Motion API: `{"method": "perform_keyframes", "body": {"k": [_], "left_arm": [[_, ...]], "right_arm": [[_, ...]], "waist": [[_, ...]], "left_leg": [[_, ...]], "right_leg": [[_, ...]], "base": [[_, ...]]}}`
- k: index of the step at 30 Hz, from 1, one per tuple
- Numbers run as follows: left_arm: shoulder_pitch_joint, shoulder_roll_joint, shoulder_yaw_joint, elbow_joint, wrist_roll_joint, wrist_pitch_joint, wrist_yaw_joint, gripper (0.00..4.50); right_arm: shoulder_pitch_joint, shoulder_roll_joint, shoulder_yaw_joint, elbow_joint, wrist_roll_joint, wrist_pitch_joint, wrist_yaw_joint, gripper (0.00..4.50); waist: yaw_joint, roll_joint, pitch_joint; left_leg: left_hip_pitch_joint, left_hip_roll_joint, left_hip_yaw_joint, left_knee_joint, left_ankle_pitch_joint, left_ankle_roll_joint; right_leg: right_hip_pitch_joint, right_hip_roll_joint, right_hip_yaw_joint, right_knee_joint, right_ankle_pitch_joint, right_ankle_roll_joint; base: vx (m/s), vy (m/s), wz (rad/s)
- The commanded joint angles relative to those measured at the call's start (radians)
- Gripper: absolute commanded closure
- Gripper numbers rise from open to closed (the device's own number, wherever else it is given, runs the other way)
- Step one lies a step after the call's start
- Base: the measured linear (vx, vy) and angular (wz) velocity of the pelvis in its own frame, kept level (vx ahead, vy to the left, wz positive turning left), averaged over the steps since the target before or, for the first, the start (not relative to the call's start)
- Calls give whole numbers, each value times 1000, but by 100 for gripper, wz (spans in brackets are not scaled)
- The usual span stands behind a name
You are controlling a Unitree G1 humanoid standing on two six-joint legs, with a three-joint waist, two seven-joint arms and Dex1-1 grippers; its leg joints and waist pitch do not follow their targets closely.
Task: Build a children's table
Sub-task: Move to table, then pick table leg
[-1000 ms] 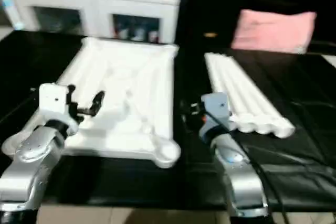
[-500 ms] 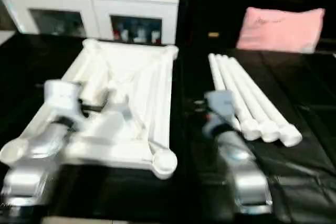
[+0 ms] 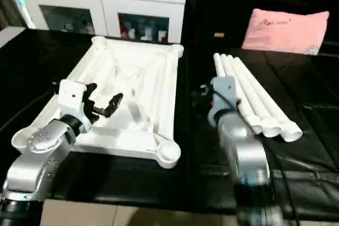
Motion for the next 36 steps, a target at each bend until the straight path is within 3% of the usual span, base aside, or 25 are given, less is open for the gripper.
{"method": "perform_keyframes", "body": {"k": [1, 3, 5, 6, 7, 9, 11, 13, 15, 16, 18, 19, 22, 25, 36], "left_arm": [[-8, 30, -23, -21, 10, -10, -55, 4], [-4, 46, -25, -26, 1, -9, -81, 4], [0, 65, -24, -46, -10, 7, -100, 4], [-1, 70, -23, -54, -21, 15, -109, 4], [0, 93, -27, -77, -42, 31, -152, 4], [3, 111, -34, -93, -50, 40, -178, 4], [19, 156, -49, -154, -94, 76, -253, 4], [23, 163, -50, -166, -104, 82, -267, 4], [51, 189, -52, -220, -129, 117, -299, 4], [71, 201, -53, -247, -137, 129, -308, 4], [102, 216, -50, -286, -154, 157, -311, 4], [120, 222, -47, -308, -161, 174, -309, 4], [139, 231, -41, -336, -169, 191, -305, 4], [166, 244, -29, -384, -183, 226, -306, 4], [231, 282, -8, -473, -219, 297, -302, 4]], "right_arm": [[-103, -2, -27, 124, 1, -36, -26, 0], [-170, -8, -37, 216, -11, -42, -54, 0], [-246, -28, -36, 326, -23, -68, -51, 0], [-278, -34, -41, 372, -21, -86, -45, 0], [-356, -51, -56, 494, -12, -124, -34, 0], [-399, -64, -60, 564, -15, -137, -37, 0], [-488, -95, -74, 726, -19, -181, -36, 0], [-507, -100, -76, 766, -21, -197, -35, 0], [-542, -118, -69, 854, -36, -217, -28, 0], [-552, -127, -62, 889, -46, -220, -22, 0], [-574, -138, -53, 964, -53, -242, -15, 0], [-584, -141, -55, 997, -51, -248, -13, 0], [-592, -145, -60, 1030, -46, -254, -9, 0], [-597, -147, -74, 1073, -46, -275, -4, 0], [-583, -159, -110, 1149, -24, -295, -4, 0]], "waist": [[5, -3, -48], [6, 10, -59], [12, 13, -69], [14, 10, -69], [20, 14, -71], [26, 12, -72], [36, 10, -71], [40, 12, -64], [43, -3, -64], [45, 3, -63], [43, 0, -60], [44, -9, -58], [45, -5, -56], [47, -10, -55], [55, -8, -55]], "left_leg": [[-4, 51, -9, -91, -148, -24], [-5, 48, -6, -83, -76, -22], [-10, 45, 1, -73, 40, -1], [-14, 43, 2, -73, 60, 6], [-13, 42, 6, -68, 73, 23], [-14, 43, 8, -68, 78, 30], [-10, 47, 12, -68, 59, 33], [-11, 50, 16, -70, 28, 26], [-15, 51, 16, -72, 26, 27], [-13, 53, 16, -73, 13, 26], [-15, 53, 18, -74, -3, 21], [-16, 53, 22, -75, -18, 23], [-13, 57, 26, -75, -34, 18], [-15, 60, 28, -77, -46, 9], [-13, 59, 33, -76, -50, 10]], "right_leg": [[27, -77, 49, -83, -118, -179], [27, -75, 47, -68, -11, -199], [29, -67, 45, -52, 194, -229], [34, -65, 45, -50, 232, -234], [31, -65, 44, -45, 279, -255], [32, -64, 43, -43, 290, -265], [26, -66, 41, -40, 267, -281], [24, -64, 43, -44, 233, -281], [28, -67, 42, -43, 218, -276], [26, -70, 42, -45, 192, -277], [24, -68, 41, -47, 160, -276], [24, -69, 42, -51, 130, -274], [19, -68, 42, -53, 91, -265], [18, -70, 41, -52, 64, -256], [12, -67, 42, -53, 62, -245]], "base": [[0, 0, 0], [0, 0, 0], [0, 0, 0], [0, 0, 0], [0, 0, 0], [0, 0, 0], [0, 0, 0], [0, 0, 0], [0, 0, 0], [0, 0, 0], [0, 0, 0], [0, 0, 0], [0, 0, 0], [0, 0, 0], [0, 0, 0]]}}
